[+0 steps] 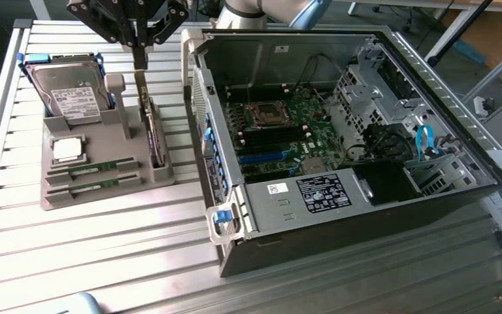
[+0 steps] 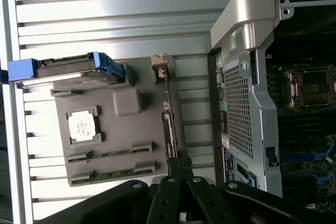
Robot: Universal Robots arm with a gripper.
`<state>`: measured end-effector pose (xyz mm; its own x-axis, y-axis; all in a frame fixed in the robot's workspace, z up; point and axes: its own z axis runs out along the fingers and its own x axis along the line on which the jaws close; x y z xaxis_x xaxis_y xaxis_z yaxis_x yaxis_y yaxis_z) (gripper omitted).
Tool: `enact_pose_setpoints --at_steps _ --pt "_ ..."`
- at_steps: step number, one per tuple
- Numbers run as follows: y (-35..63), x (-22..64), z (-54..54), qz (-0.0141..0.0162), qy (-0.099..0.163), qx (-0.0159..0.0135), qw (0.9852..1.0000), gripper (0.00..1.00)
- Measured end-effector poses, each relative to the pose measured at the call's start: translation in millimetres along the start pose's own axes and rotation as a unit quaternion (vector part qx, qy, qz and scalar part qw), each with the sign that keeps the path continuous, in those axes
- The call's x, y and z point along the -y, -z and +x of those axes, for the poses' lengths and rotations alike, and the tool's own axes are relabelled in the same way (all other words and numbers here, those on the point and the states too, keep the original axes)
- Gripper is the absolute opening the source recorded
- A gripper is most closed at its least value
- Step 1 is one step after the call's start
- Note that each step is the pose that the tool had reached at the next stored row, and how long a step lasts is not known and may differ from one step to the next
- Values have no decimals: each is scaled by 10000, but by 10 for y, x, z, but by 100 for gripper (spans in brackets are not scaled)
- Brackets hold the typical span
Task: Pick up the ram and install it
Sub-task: 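Reach for the ram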
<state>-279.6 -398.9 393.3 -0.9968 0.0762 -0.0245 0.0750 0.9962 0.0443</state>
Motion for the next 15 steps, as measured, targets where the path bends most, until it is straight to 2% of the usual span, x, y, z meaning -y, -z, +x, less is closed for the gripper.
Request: enact_pose_setpoints --at_steps 15 --pt "6 18 234 0 0 0 10000 11"
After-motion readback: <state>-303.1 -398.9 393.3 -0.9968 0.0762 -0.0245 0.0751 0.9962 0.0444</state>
